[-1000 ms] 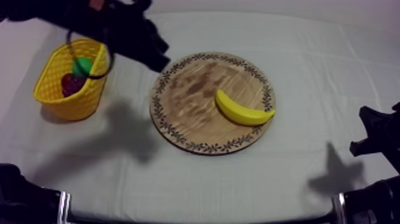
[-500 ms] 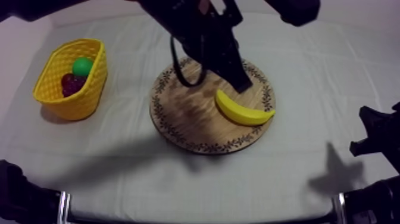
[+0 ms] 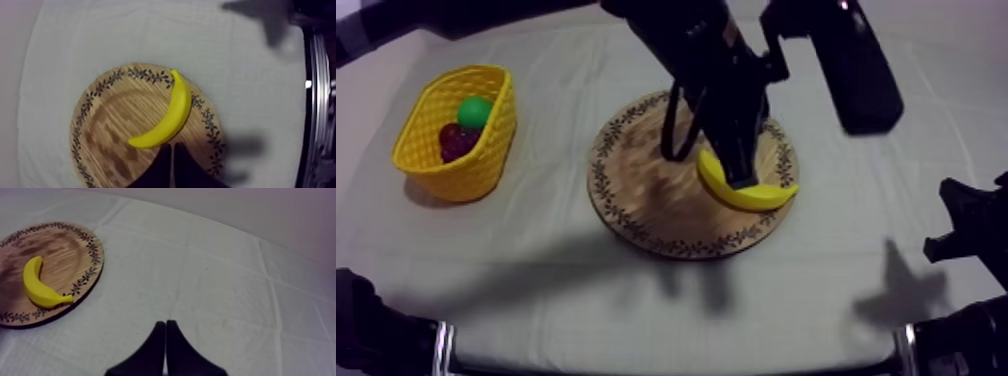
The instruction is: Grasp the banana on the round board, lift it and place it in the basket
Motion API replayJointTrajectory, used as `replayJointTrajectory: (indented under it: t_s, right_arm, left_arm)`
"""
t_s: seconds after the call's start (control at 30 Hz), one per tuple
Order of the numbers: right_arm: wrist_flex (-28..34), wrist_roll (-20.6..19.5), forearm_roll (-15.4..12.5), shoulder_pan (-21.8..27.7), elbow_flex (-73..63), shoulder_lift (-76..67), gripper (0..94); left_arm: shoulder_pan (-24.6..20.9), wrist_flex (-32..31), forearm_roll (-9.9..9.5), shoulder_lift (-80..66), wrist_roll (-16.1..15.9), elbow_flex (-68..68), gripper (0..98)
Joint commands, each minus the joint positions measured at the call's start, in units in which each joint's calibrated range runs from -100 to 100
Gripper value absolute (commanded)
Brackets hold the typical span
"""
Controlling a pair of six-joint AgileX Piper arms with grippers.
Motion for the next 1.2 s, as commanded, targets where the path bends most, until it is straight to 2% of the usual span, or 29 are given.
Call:
replayJointTrajectory:
  t_s: [0.0, 0.1, 0.27, 0.5, 0.67, 0.8, 0.93, 1.17]
  right_arm:
    - [-0.06, 0.00, -0.02, 0.02, 0.01, 0.00, 0.3]
    - [-0.06, 0.00, -0.02, 0.02, 0.01, 0.00, 0.3]
    - [-0.06, 0.00, -0.02, 0.02, 0.01, 0.00, 0.3]
    - [-0.06, 0.00, -0.02, 0.02, 0.01, 0.00, 0.3]
    - [-0.06, 0.00, -0.02, 0.02, 0.01, 0.00, 0.3]
    - [-0.06, 0.00, -0.02, 0.02, 0.01, 0.00, 0.3]
    - [-0.06, 0.00, -0.02, 0.02, 0.01, 0.00, 0.3]
    - [-0.06, 0.00, -0.02, 0.02, 0.01, 0.00, 0.3]
  left_arm:
    - [0.13, -0.54, -0.12, 0.39, -8.02, 0.16, 0.1]
    - [0.51, -1.06, -0.65, 1.30, -10.79, -0.01, 0.1]
    - [1.30, 0.35, -2.26, 2.66, -12.37, -1.32, 4.3]
    - [1.65, 2.46, -3.88, 3.72, -11.45, -2.21, 33.9]
    - [1.71, 4.55, -5.94, 3.88, -9.81, -2.95, 55.8]
    - [1.60, 6.20, -7.26, 4.14, -8.87, -4.01, 69.2]
    - [1.49, 6.68, -7.78, 5.09, -8.66, -4.77, 75.8]
    - [1.09, 6.82, -8.09, 9.39, -8.87, -4.94, 80.1]
